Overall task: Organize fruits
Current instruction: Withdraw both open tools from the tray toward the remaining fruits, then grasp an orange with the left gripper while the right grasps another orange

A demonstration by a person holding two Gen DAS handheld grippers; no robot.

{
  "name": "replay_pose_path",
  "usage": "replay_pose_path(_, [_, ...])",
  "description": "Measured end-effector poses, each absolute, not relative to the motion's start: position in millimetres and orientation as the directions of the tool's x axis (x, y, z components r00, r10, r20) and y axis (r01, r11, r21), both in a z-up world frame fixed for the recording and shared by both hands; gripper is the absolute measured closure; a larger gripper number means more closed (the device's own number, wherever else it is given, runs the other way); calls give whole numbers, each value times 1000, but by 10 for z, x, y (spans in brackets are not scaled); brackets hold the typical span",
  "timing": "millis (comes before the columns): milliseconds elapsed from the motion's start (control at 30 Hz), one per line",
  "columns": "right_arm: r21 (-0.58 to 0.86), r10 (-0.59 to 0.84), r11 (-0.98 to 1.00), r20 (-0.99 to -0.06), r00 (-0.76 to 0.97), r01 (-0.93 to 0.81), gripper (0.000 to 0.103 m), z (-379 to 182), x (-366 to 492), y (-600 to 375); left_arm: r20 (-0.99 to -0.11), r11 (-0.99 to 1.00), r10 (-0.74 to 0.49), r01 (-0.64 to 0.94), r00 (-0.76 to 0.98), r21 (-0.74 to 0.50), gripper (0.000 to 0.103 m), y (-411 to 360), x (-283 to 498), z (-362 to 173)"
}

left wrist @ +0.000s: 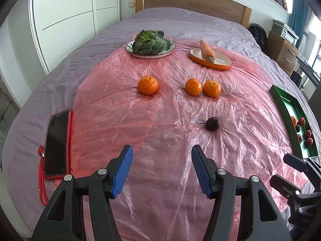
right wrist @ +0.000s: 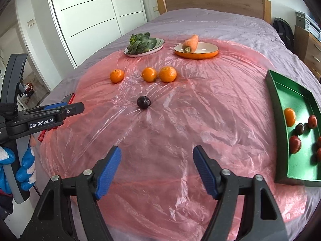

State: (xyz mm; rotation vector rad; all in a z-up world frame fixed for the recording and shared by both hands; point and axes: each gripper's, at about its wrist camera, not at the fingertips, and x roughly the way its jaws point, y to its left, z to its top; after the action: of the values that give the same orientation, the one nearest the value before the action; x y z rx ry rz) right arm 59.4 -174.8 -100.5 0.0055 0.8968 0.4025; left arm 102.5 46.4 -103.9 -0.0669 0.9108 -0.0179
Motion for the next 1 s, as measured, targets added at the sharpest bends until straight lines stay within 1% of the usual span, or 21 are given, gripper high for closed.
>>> replay_pose_path(367, [196,418,885,-734,535,-422,0,-1039,1192,-1457,-759,992,-122,103,640,-73,48,266,1749,-932])
replay_pose_path(533, [176,427,876,-717,551,-449,0,-1010,1511,-1403,-766,986,-154,143,624,-82,48,137,2154,-997])
replay_pose_path(633, [144,412,878,-714,566,-457,0,-982,1738,-1404,-778,984,-156,167,609,-66,49,43,2370,-1097])
replay_pose_path(800, [96,395,868,-728,561,-487,0,-1018,2128,-1408,-806,975,-152,220,573,-28,49,-105,2624,-1310])
replay_pose_path(1000, [41,389,819,-772,502,-573,0,-1217,2446,-1363,-827,964,-156,265,540,-9,49,-174,2803,-1500])
